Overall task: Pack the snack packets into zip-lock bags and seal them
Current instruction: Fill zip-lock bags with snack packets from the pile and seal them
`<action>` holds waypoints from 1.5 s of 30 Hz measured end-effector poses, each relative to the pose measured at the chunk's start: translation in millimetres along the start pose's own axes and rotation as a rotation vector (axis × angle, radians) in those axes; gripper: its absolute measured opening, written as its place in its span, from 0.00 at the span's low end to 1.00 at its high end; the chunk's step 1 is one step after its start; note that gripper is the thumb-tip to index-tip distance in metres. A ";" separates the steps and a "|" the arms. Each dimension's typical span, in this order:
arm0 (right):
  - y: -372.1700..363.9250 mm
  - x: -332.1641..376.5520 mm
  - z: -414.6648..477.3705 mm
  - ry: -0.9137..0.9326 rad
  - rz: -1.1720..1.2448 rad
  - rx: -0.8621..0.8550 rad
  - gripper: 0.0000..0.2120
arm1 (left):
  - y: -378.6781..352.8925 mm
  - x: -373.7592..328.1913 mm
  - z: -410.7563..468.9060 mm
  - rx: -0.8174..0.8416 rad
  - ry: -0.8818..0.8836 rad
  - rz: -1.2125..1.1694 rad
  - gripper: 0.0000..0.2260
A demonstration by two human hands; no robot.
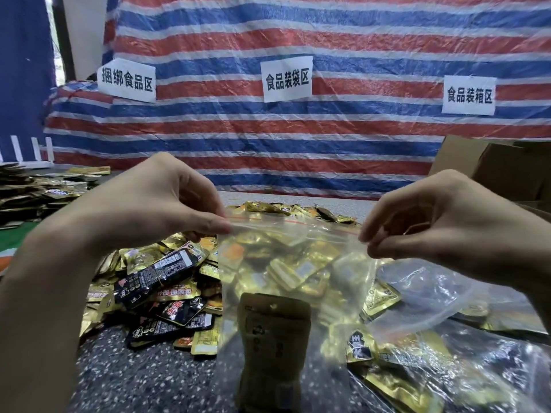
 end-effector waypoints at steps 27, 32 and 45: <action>-12.5 39.3 -2.5 0.073 -0.249 -0.146 0.29 | -35.1 -28.3 6.7 0.093 -0.297 0.005 0.02; -41.6 55.1 7.5 0.051 -0.359 -0.235 0.16 | -36.1 -38.4 0.4 0.111 -0.369 0.041 0.03; -48.3 52.3 12.3 0.117 -0.223 -0.282 0.08 | -38.0 -37.4 1.0 0.121 -0.355 0.067 0.02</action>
Point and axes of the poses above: each hand's wrist, its own z-axis towards the middle knuckle, its own y-axis out of the back of the hand, x = y × z, the point moved 6 cm from there along z, towards the middle knuckle, and after that the axes turned 3 degrees about -z, right-handed, at the moved point
